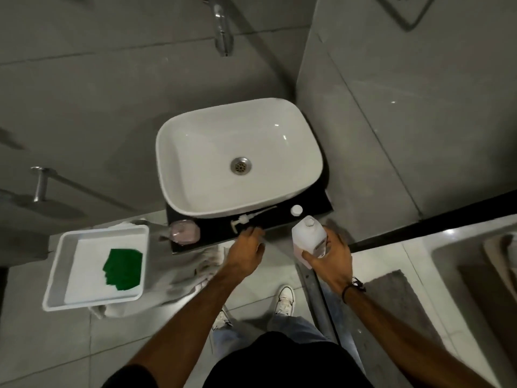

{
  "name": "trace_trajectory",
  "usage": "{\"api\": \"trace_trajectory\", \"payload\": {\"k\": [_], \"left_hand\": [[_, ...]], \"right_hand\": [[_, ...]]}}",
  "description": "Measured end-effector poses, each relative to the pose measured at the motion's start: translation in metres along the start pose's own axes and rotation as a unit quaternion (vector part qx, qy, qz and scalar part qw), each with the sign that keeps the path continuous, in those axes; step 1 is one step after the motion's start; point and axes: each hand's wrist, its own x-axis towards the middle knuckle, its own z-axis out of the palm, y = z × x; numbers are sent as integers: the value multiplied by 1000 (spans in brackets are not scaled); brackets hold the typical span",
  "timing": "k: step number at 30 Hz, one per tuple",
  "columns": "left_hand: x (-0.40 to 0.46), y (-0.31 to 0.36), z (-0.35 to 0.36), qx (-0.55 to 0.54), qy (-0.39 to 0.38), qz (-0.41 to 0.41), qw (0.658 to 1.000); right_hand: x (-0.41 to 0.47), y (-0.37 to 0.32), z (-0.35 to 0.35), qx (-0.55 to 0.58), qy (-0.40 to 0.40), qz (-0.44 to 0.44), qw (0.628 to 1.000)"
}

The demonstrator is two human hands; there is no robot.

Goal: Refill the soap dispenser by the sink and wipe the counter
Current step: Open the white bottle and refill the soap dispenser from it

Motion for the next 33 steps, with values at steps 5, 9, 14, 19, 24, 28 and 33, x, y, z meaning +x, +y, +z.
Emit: {"api": "trace_trajectory", "payload": {"k": [5,9,14,19,24,28,33], "left_hand": [[80,72,23,89,19,115,989],[112,85,42,227,-41,101,968],[97,93,39,-15,82,43,996],[60,118,13,-117,53,117,985],[56,133,2,44,24,109,993],[56,134,-9,83,2,126,989],[45,126,-23,16,-50,202,978]], "right_hand": [[8,29,-27,-23,3,13,1000],[16,44,-41,-52,-13,-7,999],[24,57,-46,-60,-48,-22,997],[30,59,-38,-71,-68,-36,995],[33,52,-33,-104,-76,-72,989],[38,49,-33,-135,-73,-101,983],[39,50,-37,-145,-60,-137,978]]}}
